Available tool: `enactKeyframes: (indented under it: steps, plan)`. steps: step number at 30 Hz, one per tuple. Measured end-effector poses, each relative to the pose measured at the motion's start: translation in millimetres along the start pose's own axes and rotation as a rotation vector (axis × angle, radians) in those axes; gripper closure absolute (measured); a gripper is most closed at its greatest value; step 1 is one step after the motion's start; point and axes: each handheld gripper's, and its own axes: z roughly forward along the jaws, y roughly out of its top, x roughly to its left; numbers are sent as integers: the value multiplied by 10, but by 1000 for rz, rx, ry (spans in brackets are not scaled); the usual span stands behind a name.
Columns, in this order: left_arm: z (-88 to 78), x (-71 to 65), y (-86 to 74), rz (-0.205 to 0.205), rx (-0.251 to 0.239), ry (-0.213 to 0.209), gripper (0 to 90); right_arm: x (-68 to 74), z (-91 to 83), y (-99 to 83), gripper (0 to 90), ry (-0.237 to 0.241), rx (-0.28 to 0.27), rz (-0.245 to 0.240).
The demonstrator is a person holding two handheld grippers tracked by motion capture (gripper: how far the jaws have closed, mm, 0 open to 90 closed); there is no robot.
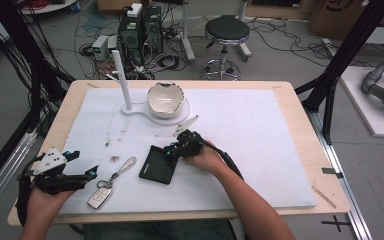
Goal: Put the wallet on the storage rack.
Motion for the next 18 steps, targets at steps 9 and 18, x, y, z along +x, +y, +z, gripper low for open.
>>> enactKeyframes:
  steps: [9,18]
  plan:
    - [-6,8,-6,4,-17,-12,174,69,-265,108,853,-88,-116,-45]
    - [-25,-2,6,-5,-39,-11,174,60,-552,233,854,-167,-233,-50]
